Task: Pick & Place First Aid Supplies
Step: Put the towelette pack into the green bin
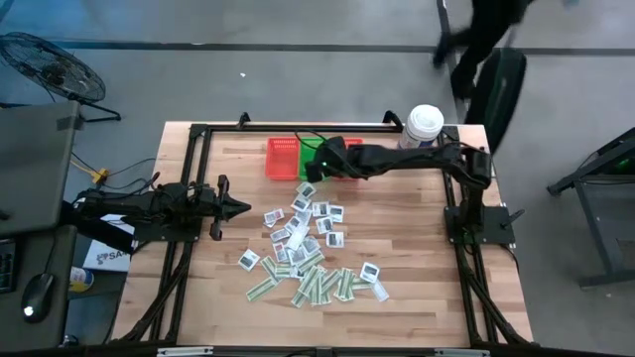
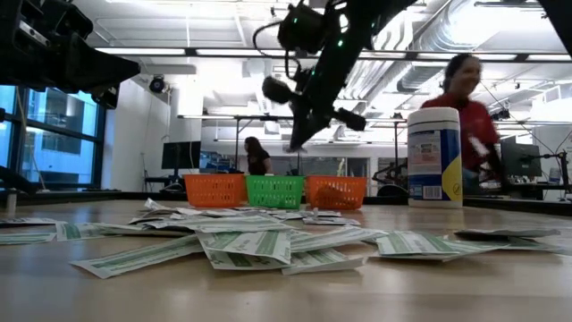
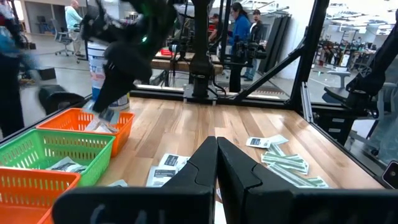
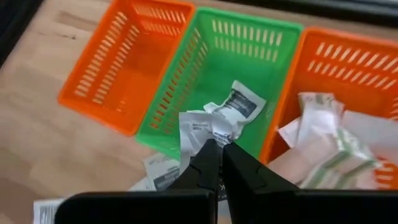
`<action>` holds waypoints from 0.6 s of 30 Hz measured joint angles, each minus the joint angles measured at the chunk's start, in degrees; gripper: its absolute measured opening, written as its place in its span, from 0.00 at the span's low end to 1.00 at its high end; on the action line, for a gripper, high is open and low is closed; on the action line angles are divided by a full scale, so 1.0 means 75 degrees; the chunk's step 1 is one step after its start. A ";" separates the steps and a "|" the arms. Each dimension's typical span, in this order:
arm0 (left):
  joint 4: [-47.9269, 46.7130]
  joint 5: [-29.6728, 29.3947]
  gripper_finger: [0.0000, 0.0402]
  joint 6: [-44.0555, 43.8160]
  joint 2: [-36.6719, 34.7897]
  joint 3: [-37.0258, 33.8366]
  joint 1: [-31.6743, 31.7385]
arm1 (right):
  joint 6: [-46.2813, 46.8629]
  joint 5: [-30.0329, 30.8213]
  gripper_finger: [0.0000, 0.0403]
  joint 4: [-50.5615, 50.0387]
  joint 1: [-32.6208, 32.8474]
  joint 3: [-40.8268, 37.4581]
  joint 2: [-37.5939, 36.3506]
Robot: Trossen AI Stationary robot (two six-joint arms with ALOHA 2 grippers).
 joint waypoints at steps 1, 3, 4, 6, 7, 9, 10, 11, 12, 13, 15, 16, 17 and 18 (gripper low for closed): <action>0.0000 0.0000 0.00 0.0001 0.0000 0.0000 -0.0001 | 0.0054 -0.0061 0.00 0.0057 -0.0043 -0.0002 0.0097; 0.0000 0.0000 0.00 0.0001 -0.0001 0.0000 -0.0003 | 0.0197 0.0022 0.00 0.0040 -0.0137 -0.0003 0.0242; 0.0000 0.0000 0.00 0.0001 -0.0001 0.0000 -0.0003 | 0.0258 0.0126 0.00 0.0047 -0.0176 -0.0016 0.0294; 0.0000 0.0000 0.00 -0.0002 0.0002 0.0000 -0.0003 | 0.0348 0.0269 0.00 0.0603 -0.0261 -0.0025 0.0439; 0.0000 0.0000 0.00 0.0001 0.0002 0.0000 -0.0003 | 0.0348 0.0242 0.00 0.0919 -0.0293 -0.0012 0.0506; 0.0000 0.0000 0.00 -0.0001 0.0002 0.0000 -0.0002 | 0.0449 0.0221 0.00 0.1120 -0.0347 -0.0007 0.0632; 0.0000 -0.0002 0.00 0.0000 0.0001 0.0000 0.0000 | 0.0579 0.0220 0.00 0.1141 -0.0363 -0.0007 0.0705; 0.0000 0.0000 0.00 0.0001 -0.0001 0.0000 0.0000 | 0.0701 0.0239 0.00 0.1158 -0.0365 -0.0007 0.0789; 0.0000 -0.0003 0.00 -0.0002 0.0002 0.0000 0.0000 | 0.0788 0.0240 0.00 0.1152 -0.0362 -0.0009 0.0856; 0.0000 0.0000 0.00 0.0001 0.0002 0.0000 0.0000 | 0.0819 0.0225 0.00 0.1144 -0.0362 -0.0013 0.0897; 0.0000 0.0000 0.00 -0.0002 0.0002 0.0000 -0.0003 | 0.0883 0.0258 0.00 0.1174 -0.0359 -0.0013 0.0936; 0.0000 -0.0003 0.00 0.0001 0.0001 0.0000 -0.0001 | 0.0881 0.0254 0.00 0.1176 -0.0356 -0.0013 0.0936; 0.0000 -0.0002 0.00 0.0001 0.0001 0.0000 -0.0002 | 0.0854 0.0244 0.01 0.1176 -0.0356 -0.0013 0.0936; 0.0000 -0.0003 0.00 -0.0002 0.0001 0.0000 0.0000 | 0.0835 0.0227 0.02 0.1168 -0.0359 -0.0013 0.0937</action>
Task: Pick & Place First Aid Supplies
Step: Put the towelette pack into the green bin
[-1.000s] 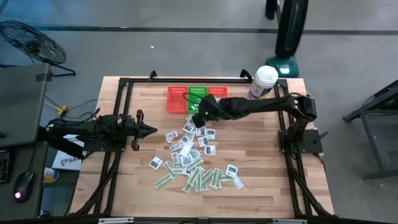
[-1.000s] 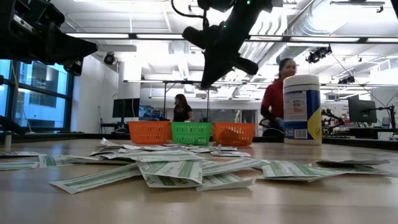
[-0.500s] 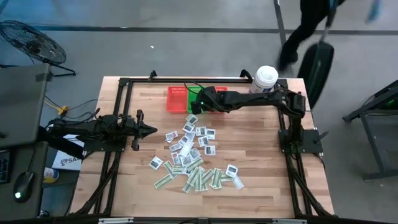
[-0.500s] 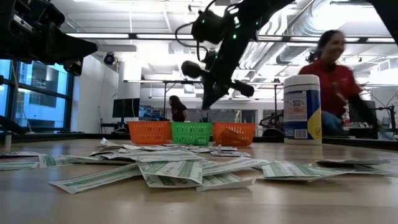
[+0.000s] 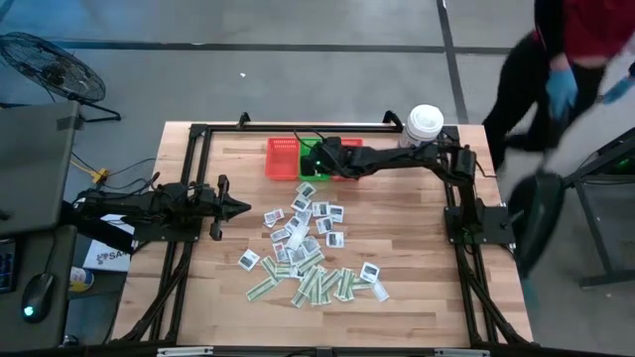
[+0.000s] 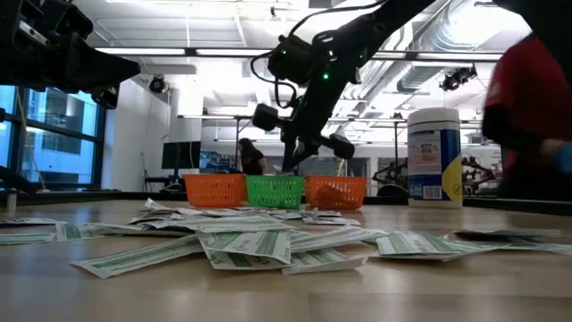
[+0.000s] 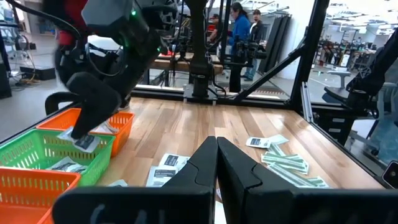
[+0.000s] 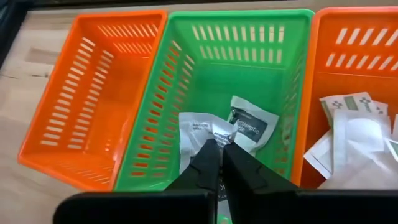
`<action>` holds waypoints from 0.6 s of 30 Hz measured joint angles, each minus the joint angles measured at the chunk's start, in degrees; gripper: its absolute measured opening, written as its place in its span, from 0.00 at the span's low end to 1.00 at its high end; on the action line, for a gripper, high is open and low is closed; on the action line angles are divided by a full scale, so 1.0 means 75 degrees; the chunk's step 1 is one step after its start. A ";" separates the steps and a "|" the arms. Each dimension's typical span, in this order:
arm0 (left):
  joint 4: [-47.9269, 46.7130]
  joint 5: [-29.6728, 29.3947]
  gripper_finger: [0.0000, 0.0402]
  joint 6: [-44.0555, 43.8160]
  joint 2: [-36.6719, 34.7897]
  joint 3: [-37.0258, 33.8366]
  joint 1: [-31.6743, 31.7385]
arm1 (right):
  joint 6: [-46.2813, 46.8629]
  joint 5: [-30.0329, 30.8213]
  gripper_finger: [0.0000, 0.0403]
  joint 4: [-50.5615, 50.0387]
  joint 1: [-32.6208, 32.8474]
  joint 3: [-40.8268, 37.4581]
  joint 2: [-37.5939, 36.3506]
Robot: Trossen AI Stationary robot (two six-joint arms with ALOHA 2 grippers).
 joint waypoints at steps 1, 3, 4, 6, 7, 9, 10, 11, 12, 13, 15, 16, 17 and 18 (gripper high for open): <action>0.0000 0.0000 0.00 0.0003 -0.0001 0.0000 -0.0003 | 0.0003 -0.0005 0.03 -0.0012 0.0000 0.0000 0.0002; 0.0000 0.0000 0.00 0.0000 0.0001 0.0000 0.0000 | 0.0031 -0.0011 0.08 -0.0035 -0.0019 0.0000 0.0002; 0.0000 0.0000 0.00 0.0003 0.0001 0.0000 0.0000 | 0.0019 -0.0020 0.11 -0.0038 -0.0035 0.0000 0.0002; 0.0000 0.0000 0.00 0.0001 -0.0001 0.0000 -0.0003 | -0.0031 -0.0058 0.17 -0.0055 -0.0053 0.0000 0.0002; 0.0000 0.0000 0.00 0.0003 -0.0002 0.0000 -0.0001 | -0.0035 -0.0056 0.19 -0.0062 -0.0058 0.0000 0.0002; 0.0000 0.0000 0.00 0.0002 0.0000 0.0000 -0.0002 | -0.0047 -0.0067 0.25 -0.0057 -0.0075 0.0000 0.0002; 0.0000 0.0000 0.00 0.0003 -0.0001 0.0000 -0.0001 | -0.0050 -0.0073 0.27 -0.0057 -0.0093 0.0000 0.0002; 0.0000 0.0000 0.00 0.0000 0.0001 0.0000 -0.0001 | -0.0055 -0.0090 0.29 -0.0054 -0.0104 0.0000 0.0002; 0.0000 0.0000 0.00 0.0002 0.0000 0.0000 -0.0001 | -0.0072 -0.0099 0.31 -0.0035 -0.0105 0.0000 0.0002; 0.0000 0.0000 0.00 0.0003 -0.0001 0.0000 -0.0002 | -0.0091 -0.0136 0.33 0.0010 -0.0108 0.0000 0.0002; 0.0000 0.0000 0.00 0.0001 0.0001 0.0000 -0.0001 | -0.0153 -0.0274 0.37 0.0124 -0.0136 0.0000 0.0002; 0.0000 0.0000 0.00 0.0003 0.0000 0.0000 -0.0001 | -0.0164 -0.0385 0.39 0.0180 -0.0152 0.0003 0.0002; 0.0000 0.0000 0.00 0.0003 0.0001 0.0000 -0.0003 | -0.0179 -0.0456 0.41 0.0223 -0.0163 0.0006 0.0002; 0.0000 0.0000 0.00 0.0003 -0.0002 0.0000 0.0000 | -0.0228 -0.0502 0.44 0.0237 -0.0172 0.0006 0.0002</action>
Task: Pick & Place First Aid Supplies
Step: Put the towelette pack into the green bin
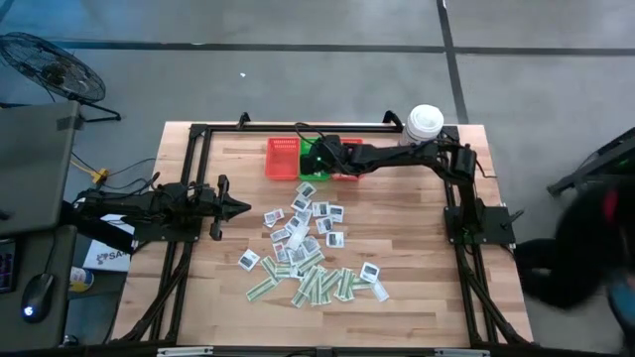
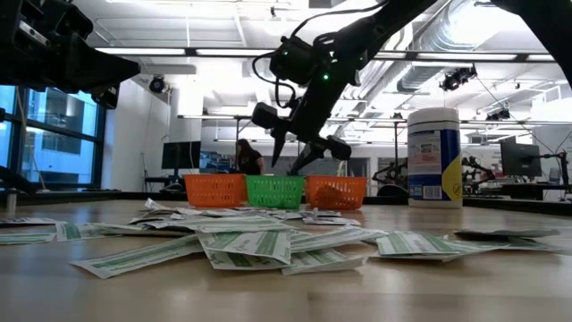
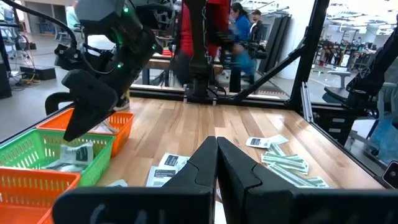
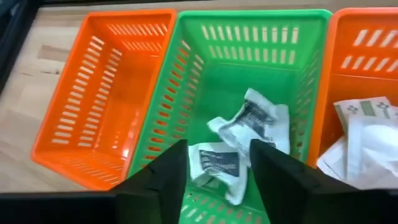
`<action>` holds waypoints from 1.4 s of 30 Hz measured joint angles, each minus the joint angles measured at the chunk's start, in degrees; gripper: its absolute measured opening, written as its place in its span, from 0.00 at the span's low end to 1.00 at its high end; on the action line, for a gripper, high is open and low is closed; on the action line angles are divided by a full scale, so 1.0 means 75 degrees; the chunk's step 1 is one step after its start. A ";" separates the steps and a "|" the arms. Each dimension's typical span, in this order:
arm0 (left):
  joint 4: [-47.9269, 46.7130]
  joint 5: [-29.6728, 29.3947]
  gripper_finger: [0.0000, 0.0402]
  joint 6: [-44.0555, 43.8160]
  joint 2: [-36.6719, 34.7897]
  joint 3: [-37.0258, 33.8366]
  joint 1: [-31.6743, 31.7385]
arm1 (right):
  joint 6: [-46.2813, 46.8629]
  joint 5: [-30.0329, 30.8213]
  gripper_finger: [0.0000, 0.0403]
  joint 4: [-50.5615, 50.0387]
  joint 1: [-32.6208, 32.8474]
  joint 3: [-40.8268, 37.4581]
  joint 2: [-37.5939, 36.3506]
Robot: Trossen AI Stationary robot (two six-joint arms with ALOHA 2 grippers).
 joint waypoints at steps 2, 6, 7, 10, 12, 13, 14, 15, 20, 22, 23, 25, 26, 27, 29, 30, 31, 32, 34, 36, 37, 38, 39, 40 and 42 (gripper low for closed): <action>0.0000 0.0000 0.00 0.0000 0.0001 0.0000 -0.0003 | -0.0083 -0.0025 0.48 -0.0002 -0.0003 0.0000 0.0000; 0.0000 0.0000 0.00 0.0000 0.0000 0.0000 0.0000 | -0.0284 -0.0035 0.55 -0.0028 -0.0003 0.0000 -0.0163; 0.0000 0.0000 0.00 0.0000 0.0003 0.0000 -0.0001 | -0.0350 -0.0059 0.55 -0.0018 -0.0003 0.0000 -0.0262; 0.0000 0.0000 0.00 -0.0001 0.0003 0.0000 -0.0001 | -0.0643 -0.0279 0.56 -0.0070 0.0023 0.0012 -0.0514; 0.0000 -0.0001 0.00 -0.0002 0.0002 0.0000 -0.0001 | -0.0801 -0.0402 0.56 -0.0236 0.0070 0.0012 -0.0642; 0.0000 -0.0003 0.00 -0.0002 0.0003 0.0000 -0.0002 | -0.0860 -0.0481 0.56 -0.0313 0.0096 0.0012 -0.0709; 0.0000 -0.0003 0.00 0.0000 0.0003 0.0000 0.0000 | -0.0933 -0.0551 0.56 -0.0346 0.0128 0.0012 -0.0767; 0.0000 -0.0003 0.00 -0.0003 0.0000 0.0000 0.0000 | -0.1026 -0.0650 0.56 -0.0411 0.0154 0.0012 -0.0824; 0.0000 -0.0003 0.00 0.0000 0.0003 0.0000 -0.0003 | -0.1411 -0.1069 0.55 -0.0697 0.0396 0.0012 -0.0962; 0.0000 -0.0003 0.00 0.0000 0.0003 0.0000 -0.0002 | -0.1518 -0.1325 0.53 -0.0842 0.0488 0.0012 -0.0992; 0.0000 -0.0003 0.00 -0.0001 0.0002 0.0000 -0.0001 | -0.1565 -0.1442 0.53 -0.0915 0.0529 0.0011 -0.0994; 0.0000 -0.0003 0.00 -0.0001 0.0003 0.0000 -0.0001 | -0.1649 -0.1661 0.51 -0.0961 0.0630 -0.0059 -0.0994; 0.0000 -0.0003 0.00 -0.0003 0.0003 0.0000 -0.0002 | -0.1662 -0.1750 0.51 -0.0964 0.0692 -0.0111 -0.0994; 0.0000 -0.0003 0.00 0.0000 0.0003 0.0000 -0.0003 | -0.1669 -0.1831 0.50 -0.0926 0.0760 -0.0175 -0.0994; 0.0000 -0.0003 0.00 0.0000 0.0000 0.0000 -0.0003 | -0.1676 -0.2025 0.50 -0.0898 0.0920 -0.0279 -0.0994; 0.0000 -0.0003 0.00 0.0000 0.0000 0.0000 0.0000 | -0.1673 -0.2149 0.50 -0.0919 0.1005 -0.0333 -0.0994; 0.0000 -0.0003 0.00 -0.0001 0.0003 0.0000 -0.0002 | -0.1673 -0.2247 0.50 -0.0939 0.1098 -0.0389 -0.0994; 0.0000 -0.0003 0.00 -0.0001 0.0000 0.0000 -0.0003 | -0.1665 -0.2336 0.50 -0.0945 0.1190 -0.0464 -0.1005; 0.0000 -0.0003 0.00 -0.0002 0.0001 0.0000 -0.0002 | -0.1610 -0.2429 0.50 -0.0974 0.1369 -0.0637 -0.1061; 0.0000 -0.0003 0.00 0.0000 0.0003 0.0000 -0.0003 | -0.1506 -0.2542 0.50 -0.1018 0.1533 -0.0822 -0.1158; 0.0000 -0.0001 0.00 -0.0003 0.0001 0.0000 -0.0003 | -0.1449 -0.2554 0.50 -0.1055 0.1608 -0.0903 -0.1196; 0.0000 -0.0003 0.00 0.0000 0.0000 0.0000 -0.0003 | -0.1428 -0.2618 0.50 -0.1106 0.1685 -0.0983 -0.1243; 0.0000 -0.0003 0.00 0.0000 0.0003 0.0000 -0.0002 | -0.1418 -0.2657 0.50 -0.1159 0.1759 -0.1070 -0.1274; 0.0000 0.0000 0.00 -0.0001 0.0001 0.0000 -0.0002 | -0.1373 -0.2653 0.50 -0.1215 0.1832 -0.1133 -0.1286; 0.0000 0.0006 0.00 0.0000 0.0001 0.0000 -0.0001 | -0.1260 -0.2661 0.50 -0.1344 0.1949 -0.1242 -0.1307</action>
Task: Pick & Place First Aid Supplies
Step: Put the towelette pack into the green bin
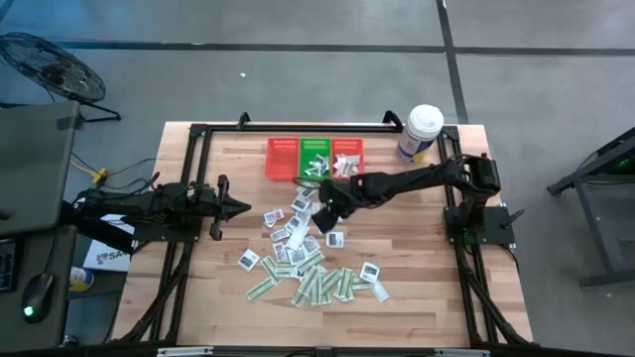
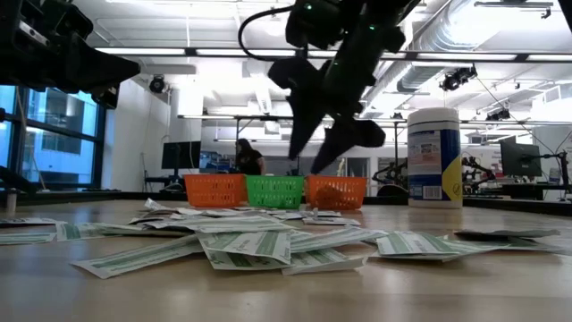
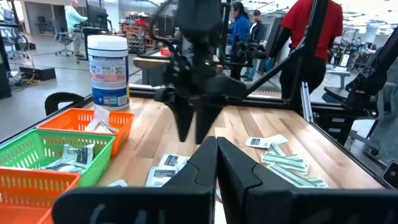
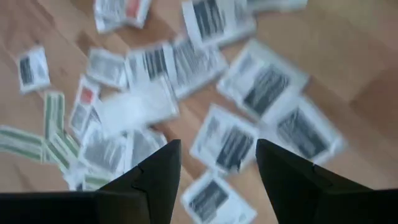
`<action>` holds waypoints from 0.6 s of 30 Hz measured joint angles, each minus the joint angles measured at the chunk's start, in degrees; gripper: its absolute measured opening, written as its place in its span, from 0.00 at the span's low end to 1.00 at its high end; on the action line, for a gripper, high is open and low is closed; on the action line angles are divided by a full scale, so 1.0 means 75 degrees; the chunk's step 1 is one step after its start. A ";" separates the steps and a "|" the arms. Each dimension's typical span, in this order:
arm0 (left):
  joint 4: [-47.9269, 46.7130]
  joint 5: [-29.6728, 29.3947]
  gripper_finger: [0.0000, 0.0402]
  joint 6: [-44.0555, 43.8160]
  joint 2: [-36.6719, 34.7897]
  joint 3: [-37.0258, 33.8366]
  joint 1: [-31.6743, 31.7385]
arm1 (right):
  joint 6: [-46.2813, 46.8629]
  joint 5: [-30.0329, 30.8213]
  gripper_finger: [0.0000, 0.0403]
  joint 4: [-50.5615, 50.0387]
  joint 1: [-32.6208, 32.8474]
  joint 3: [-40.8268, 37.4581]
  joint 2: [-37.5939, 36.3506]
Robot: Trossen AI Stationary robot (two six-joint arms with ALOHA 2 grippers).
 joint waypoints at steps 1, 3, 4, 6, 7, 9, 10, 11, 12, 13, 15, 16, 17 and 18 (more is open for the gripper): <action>0.0000 -0.0001 0.00 0.0000 0.0000 0.0000 -0.0001 | -0.0020 0.0019 0.50 -0.0056 0.0044 -0.0063 -0.0008; 0.0000 -0.0003 0.00 -0.0003 0.0001 0.0000 0.0001 | -0.0053 0.0200 0.50 -0.0233 0.0112 -0.0208 -0.0010; 0.0000 -0.0003 0.00 0.0000 -0.0001 0.0000 -0.0001 | -0.0019 0.0356 0.50 -0.0366 0.0126 -0.0271 -0.0010; 0.0000 -0.0003 0.00 0.0000 -0.0001 0.0000 0.0001 | -0.0080 0.0644 0.50 -0.0496 0.0121 -0.0373 -0.0010; 0.0000 -0.0003 0.00 0.0000 0.0001 0.0000 -0.0001 | -0.0265 0.0733 0.50 -0.0454 0.0106 -0.0407 -0.0010; 0.0000 -0.0003 0.00 0.0000 -0.0001 0.0000 0.0000 | -0.0896 0.0976 0.50 -0.0468 0.0066 -0.0431 -0.0010; 0.0000 -0.0003 0.00 -0.0001 0.0000 0.0000 -0.0001 | -0.1302 0.1100 0.50 -0.0539 0.0056 -0.0431 -0.0010; 0.0000 -0.0003 0.00 0.0000 0.0001 0.0000 0.0001 | -0.1756 0.1154 0.50 -0.0600 0.0026 -0.0431 -0.0010; 0.0000 -0.0005 0.00 0.0000 0.0001 0.0000 0.0001 | -0.2250 0.1162 0.50 -0.0656 0.0006 -0.0431 -0.0010; 0.0000 -0.0003 0.00 0.0000 0.0001 0.0000 -0.0001 | -0.2737 0.1142 0.50 -0.0717 -0.0010 -0.0431 -0.0010; 0.0000 -0.0003 0.00 -0.0003 0.0001 0.0000 0.0001 | -0.3609 0.1019 0.50 -0.0759 -0.0054 -0.0431 -0.0010; 0.0000 -0.0003 0.00 -0.0003 -0.0001 0.0000 -0.0001 | -0.4025 0.0996 0.50 -0.0741 -0.0079 -0.0431 -0.0010; 0.0000 -0.0005 0.00 -0.0003 0.0001 0.0000 -0.0001 | -0.4468 0.0946 0.50 -0.0728 -0.0087 -0.0431 -0.0008; 0.0000 -0.0006 0.00 -0.0002 -0.0001 0.0000 -0.0001 | -0.4906 0.0859 0.50 -0.0711 -0.0093 -0.0431 0.0047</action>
